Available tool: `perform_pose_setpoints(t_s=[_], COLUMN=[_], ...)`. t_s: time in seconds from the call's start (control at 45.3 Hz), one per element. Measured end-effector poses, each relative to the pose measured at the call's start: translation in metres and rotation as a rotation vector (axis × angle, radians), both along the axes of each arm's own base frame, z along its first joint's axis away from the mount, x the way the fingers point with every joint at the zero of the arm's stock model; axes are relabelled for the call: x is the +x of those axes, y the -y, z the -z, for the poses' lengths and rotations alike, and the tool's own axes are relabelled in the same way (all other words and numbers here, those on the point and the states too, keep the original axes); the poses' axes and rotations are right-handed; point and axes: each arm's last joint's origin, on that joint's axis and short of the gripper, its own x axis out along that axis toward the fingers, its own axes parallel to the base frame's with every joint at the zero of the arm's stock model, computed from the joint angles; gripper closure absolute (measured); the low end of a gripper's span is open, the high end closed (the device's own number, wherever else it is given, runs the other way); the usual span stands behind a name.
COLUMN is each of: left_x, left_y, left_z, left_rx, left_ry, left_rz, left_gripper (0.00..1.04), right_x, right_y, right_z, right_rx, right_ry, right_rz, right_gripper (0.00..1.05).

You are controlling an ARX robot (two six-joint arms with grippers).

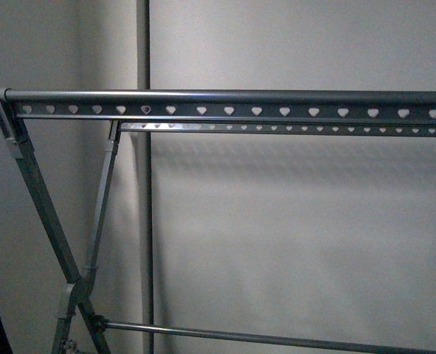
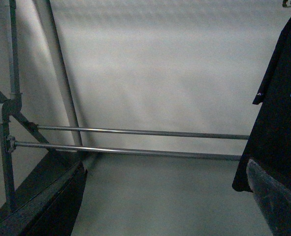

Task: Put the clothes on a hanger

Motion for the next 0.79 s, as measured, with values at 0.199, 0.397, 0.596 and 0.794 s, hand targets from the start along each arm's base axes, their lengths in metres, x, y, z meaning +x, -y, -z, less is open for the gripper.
perform_pose_setpoints(t_s=[0.199,0.397,0.596,0.794], left_x=[-0.016,-0.068,-0.118,-0.121], left_y=[0.005,0.026,0.064,0.082], left_z=[0.005,0.009,0.012,0.012], left_rx=[-0.02,-0.035,-0.007,0.122], left_ry=[-0.026,-0.069,-0.11,-0.151], left_rz=[0.071,0.29,0.796,1.445], left_gripper=[0.89,1.01,1.01,1.01], right_x=[0.0,0.0,0.0,0.0], right_y=[0.0,0.0,0.0,0.0], right_z=[0.0,0.0,0.0,0.0], right_rx=[0.0,0.0,0.0,0.0], right_ry=[0.0,0.0,0.0,0.0], right_rz=[0.0,0.0,0.0,0.0], right_gripper=[0.07,0.07,0.07,0.07])
